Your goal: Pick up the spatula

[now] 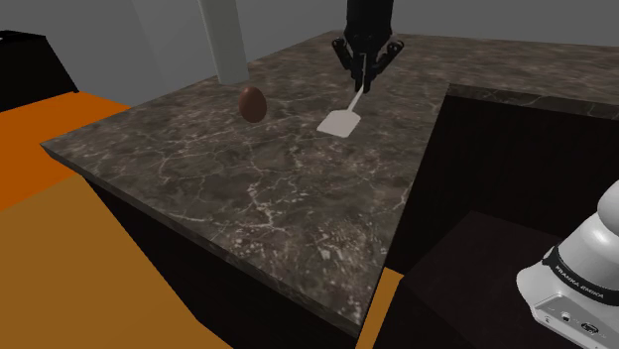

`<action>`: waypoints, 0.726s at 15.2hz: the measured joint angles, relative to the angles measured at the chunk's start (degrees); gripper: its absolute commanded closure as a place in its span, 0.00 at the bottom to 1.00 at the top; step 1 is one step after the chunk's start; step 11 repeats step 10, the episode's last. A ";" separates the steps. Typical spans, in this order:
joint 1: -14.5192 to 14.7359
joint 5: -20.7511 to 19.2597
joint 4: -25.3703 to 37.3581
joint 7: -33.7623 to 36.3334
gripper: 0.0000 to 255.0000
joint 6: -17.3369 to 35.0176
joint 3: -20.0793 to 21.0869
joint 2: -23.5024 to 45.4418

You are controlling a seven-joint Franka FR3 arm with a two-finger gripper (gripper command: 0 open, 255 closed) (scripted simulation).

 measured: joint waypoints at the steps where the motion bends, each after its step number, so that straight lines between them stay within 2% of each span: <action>1: -0.05 0.02 0.67 -0.13 1.00 -0.73 -0.10 -0.06; 11: -0.22 -1.30 9.45 0.64 1.00 -7.74 0.39 2.15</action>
